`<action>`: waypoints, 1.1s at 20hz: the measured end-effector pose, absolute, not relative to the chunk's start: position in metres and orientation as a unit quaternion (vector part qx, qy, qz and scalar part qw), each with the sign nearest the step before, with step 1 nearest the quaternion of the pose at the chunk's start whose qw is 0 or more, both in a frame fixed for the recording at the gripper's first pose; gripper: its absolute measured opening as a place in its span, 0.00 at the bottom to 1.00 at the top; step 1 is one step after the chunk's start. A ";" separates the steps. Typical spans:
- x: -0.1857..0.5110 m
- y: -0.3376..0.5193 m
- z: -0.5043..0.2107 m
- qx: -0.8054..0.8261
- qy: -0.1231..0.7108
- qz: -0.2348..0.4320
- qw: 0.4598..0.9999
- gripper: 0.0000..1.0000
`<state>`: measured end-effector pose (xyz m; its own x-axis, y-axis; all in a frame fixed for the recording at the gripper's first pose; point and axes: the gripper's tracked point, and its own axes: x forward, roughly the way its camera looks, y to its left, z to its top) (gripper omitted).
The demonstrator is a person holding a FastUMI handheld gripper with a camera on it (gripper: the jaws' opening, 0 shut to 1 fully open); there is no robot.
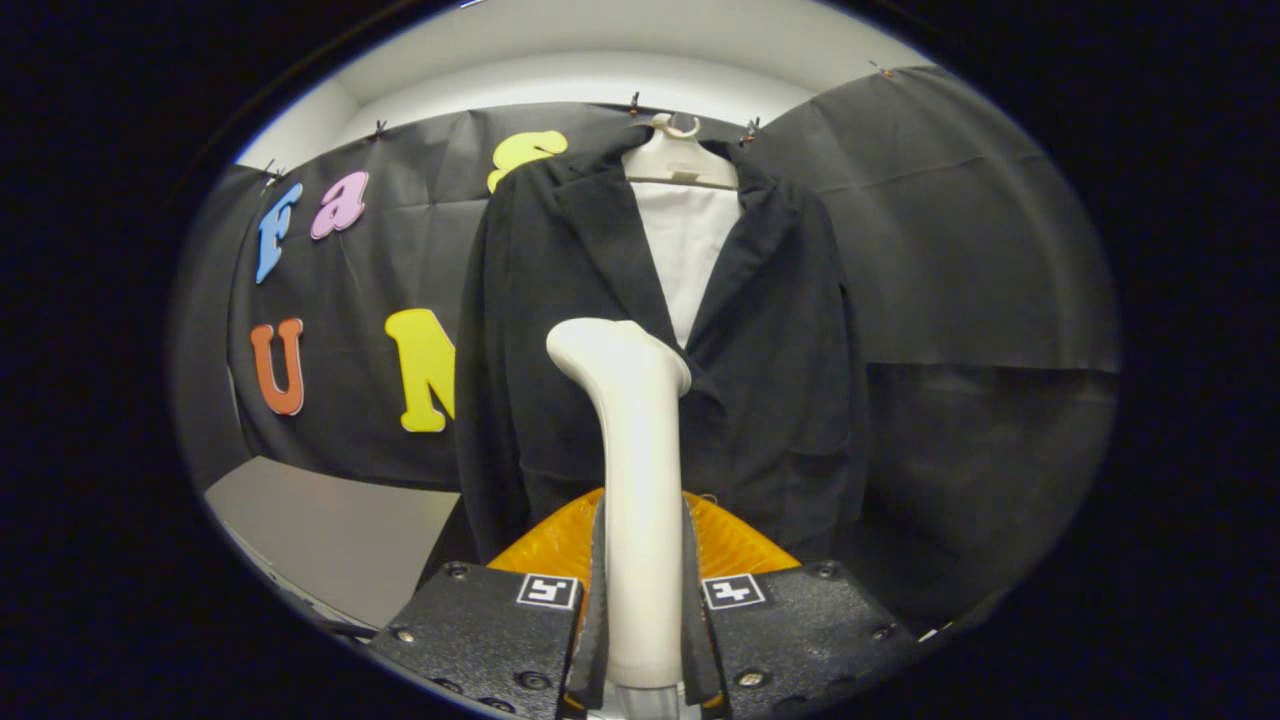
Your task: Iron the clothes twice with a garment steamer, once on the left side and once on the right side.
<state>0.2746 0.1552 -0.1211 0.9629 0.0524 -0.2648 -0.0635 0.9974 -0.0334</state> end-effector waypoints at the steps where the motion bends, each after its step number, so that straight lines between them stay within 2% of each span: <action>1: 0.269 0.150 -0.128 -0.023 0.139 0.029 0.990 0.32; 22: 0.243 0.140 -0.254 -0.040 0.239 0.004 0.970 0.32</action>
